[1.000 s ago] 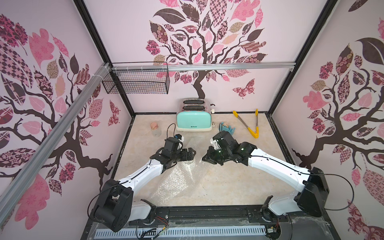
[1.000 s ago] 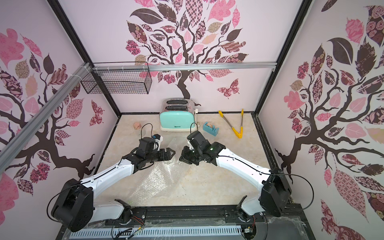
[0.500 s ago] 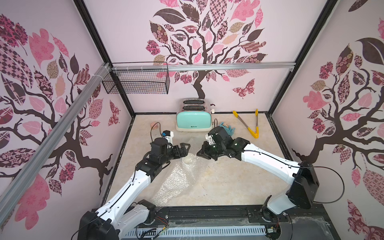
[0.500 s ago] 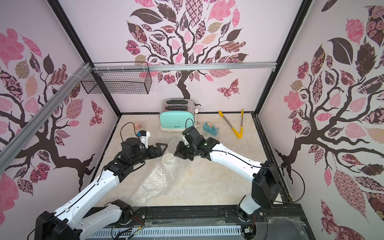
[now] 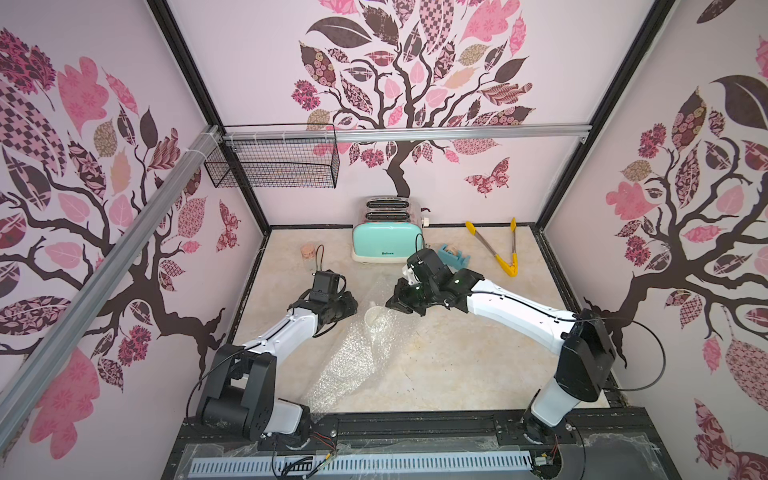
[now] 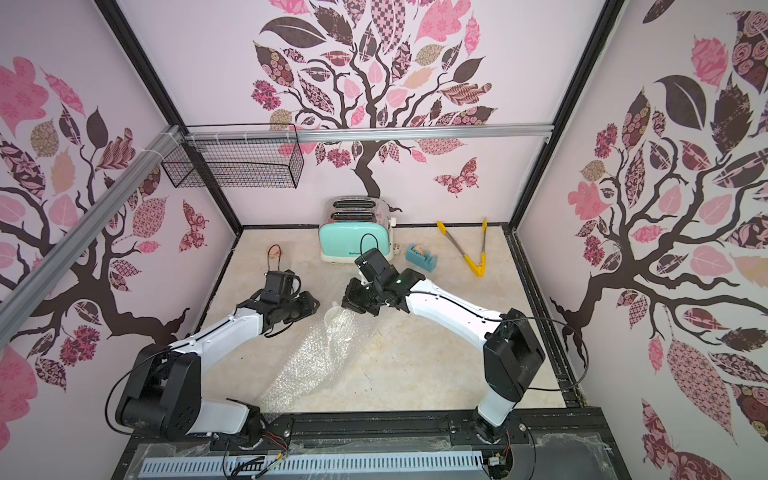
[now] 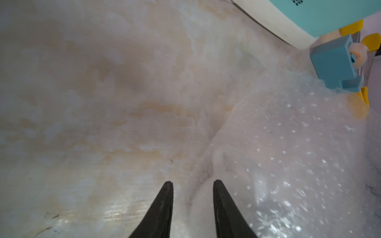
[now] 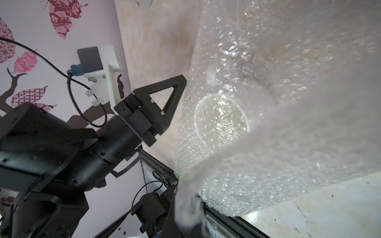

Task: Wrap mugs in bubble wrap
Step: Wrap the mug in bubble wrap.

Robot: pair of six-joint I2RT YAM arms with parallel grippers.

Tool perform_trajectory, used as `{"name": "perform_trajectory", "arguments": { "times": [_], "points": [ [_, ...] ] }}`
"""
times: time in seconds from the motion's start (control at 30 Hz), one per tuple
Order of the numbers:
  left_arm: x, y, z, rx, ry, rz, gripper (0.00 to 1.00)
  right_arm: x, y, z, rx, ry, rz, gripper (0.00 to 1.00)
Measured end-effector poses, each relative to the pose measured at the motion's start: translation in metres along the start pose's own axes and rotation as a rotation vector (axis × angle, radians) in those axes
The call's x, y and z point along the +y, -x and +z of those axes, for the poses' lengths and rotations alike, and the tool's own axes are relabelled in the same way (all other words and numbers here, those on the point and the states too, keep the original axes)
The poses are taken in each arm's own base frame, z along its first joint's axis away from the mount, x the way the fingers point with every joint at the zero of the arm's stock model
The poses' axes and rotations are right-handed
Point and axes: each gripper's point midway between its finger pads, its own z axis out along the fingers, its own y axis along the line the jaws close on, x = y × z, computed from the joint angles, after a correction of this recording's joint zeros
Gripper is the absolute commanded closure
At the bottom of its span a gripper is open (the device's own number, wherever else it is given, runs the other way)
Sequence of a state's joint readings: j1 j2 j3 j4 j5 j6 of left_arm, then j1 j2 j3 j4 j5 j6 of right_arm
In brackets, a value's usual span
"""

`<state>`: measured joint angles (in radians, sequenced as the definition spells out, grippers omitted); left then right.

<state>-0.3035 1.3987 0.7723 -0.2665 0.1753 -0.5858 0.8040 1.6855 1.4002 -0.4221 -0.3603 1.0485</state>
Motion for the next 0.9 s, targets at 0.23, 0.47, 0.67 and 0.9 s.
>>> {"name": "perform_trajectory", "arguments": {
  "times": [0.23,0.47,0.67,0.9],
  "points": [
    [-0.032,-0.011,-0.017,-0.028,-0.105,0.076,0.70,0.006,0.013,0.015,-0.015,-0.003,0.004,1.00],
    [-0.028,-0.022,-0.022,-0.027,-0.126,0.072,0.74,-0.010,0.028,0.040,-0.019,-0.034,0.038,1.00],
    [-0.020,-0.028,-0.027,-0.036,-0.104,0.049,0.65,-0.018,0.039,0.051,-0.027,-0.046,0.065,1.00],
    [-0.022,-0.009,-0.069,-0.180,-0.103,0.039,0.23,-0.025,0.051,0.052,-0.044,-0.048,0.082,1.00]
  ]
}}
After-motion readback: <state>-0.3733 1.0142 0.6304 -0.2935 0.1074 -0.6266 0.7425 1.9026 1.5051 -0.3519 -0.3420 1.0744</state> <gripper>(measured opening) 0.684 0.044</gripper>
